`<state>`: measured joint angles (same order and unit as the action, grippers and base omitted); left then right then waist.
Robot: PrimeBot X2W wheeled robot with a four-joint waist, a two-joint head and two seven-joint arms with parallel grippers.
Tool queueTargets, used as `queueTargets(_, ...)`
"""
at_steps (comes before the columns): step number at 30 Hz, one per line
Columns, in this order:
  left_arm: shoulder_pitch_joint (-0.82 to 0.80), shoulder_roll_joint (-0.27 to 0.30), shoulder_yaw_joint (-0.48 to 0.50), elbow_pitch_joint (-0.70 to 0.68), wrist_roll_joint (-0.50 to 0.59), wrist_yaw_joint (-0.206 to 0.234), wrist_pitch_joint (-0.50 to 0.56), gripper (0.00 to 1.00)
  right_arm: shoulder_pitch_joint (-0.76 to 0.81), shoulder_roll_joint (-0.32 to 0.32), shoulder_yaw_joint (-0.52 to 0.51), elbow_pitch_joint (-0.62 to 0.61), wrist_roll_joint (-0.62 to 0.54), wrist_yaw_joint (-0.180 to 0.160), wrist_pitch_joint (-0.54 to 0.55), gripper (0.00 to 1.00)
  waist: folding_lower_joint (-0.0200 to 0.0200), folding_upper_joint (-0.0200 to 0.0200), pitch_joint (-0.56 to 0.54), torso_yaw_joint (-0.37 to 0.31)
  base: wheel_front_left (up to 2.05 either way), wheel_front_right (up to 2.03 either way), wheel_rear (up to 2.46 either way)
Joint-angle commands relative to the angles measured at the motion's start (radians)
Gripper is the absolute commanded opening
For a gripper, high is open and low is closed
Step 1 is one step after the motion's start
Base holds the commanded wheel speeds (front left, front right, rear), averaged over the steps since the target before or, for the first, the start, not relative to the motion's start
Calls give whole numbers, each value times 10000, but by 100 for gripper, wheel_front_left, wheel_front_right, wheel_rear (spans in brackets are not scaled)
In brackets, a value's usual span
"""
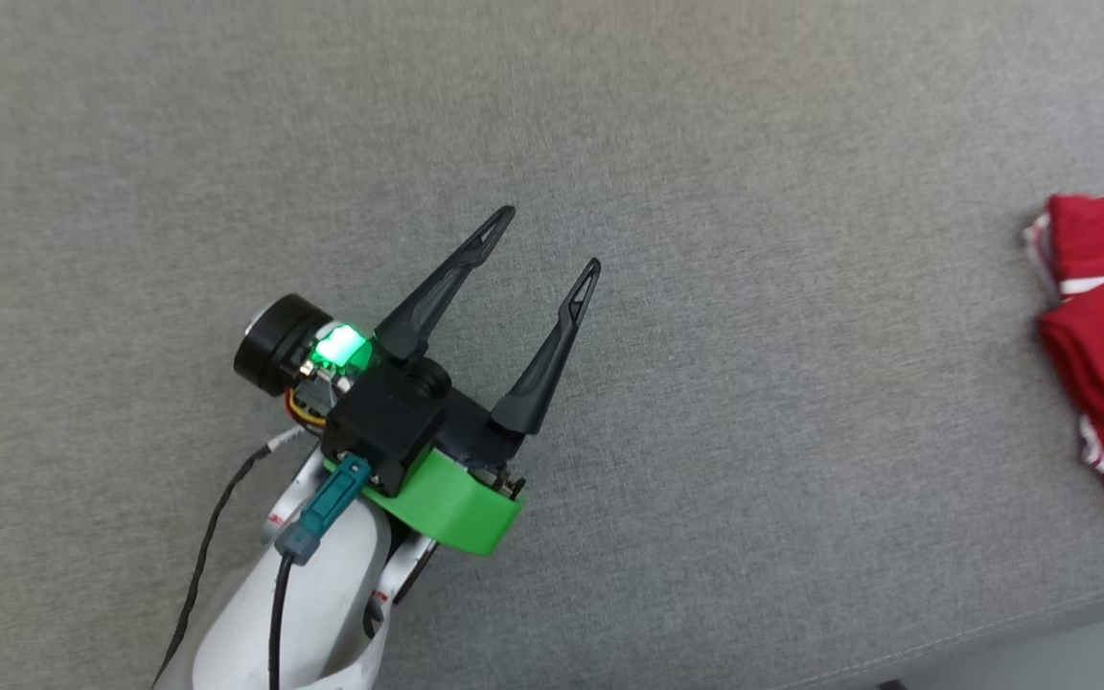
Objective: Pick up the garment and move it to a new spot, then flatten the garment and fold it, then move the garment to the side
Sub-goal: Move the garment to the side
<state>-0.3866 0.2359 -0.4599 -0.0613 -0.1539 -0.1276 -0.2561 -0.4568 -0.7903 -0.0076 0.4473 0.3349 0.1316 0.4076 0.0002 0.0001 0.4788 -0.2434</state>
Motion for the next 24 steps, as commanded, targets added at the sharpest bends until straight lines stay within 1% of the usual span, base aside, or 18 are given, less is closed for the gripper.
queueTargets(1, -255, 102, -26, -179, 109, -31, -57, 100, -320, -15, -257, 398, -155, -9, -218, 0, -2, -1, 1271, -214, 0, 0, 0)
queueTargets(6, -411, 183, -71, -654, 163, -13, -29, 100, -841, 131, -983, 1652, -472, -9, -852, 0, -2, -1, 1639, -18, 0, 0, 0)
queueTargets(11, -377, 230, -65, -854, 151, 70, -17, 100, -1231, 397, -1186, 2438, -664, -9, -1354, 0, -2, -1, 1757, 110, 0, 0, 0)
queueTargets(12, -365, 236, -70, -848, 146, 80, -17, 100, -1300, 437, -1211, 2548, -703, -9, -1432, 21, -2, -1, 1748, 125, 0, 0, 0)
queueTargets(13, -348, 238, -79, -825, 132, 88, -19, 100, -1378, 466, -1208, 2646, -792, -9, -1551, 71, -2, -1, 1714, 148, 0, 0, 0)
queueTargets(14, -337, 237, -83, -803, 118, 94, -20, 100, -1441, 491, -1224, 2728, -851, -9, -1628, 100, -2, -1, 1680, 164, 0, 0, 0)
queueTargets(19, -285, 165, -57, -587, -1, 147, -34, 100, -1726, 535, -1184, 2982, -1021, -9, -1850, 100, -2, -1, 1246, 249, 0, 0, 0)
queueTargets(24, -109, -76, 26, -297, -255, 212, -50, 100, -1826, 446, -939, 2725, -923, -9, -2062, 100, -2, -1, 534, 385, 0, 0, 0)
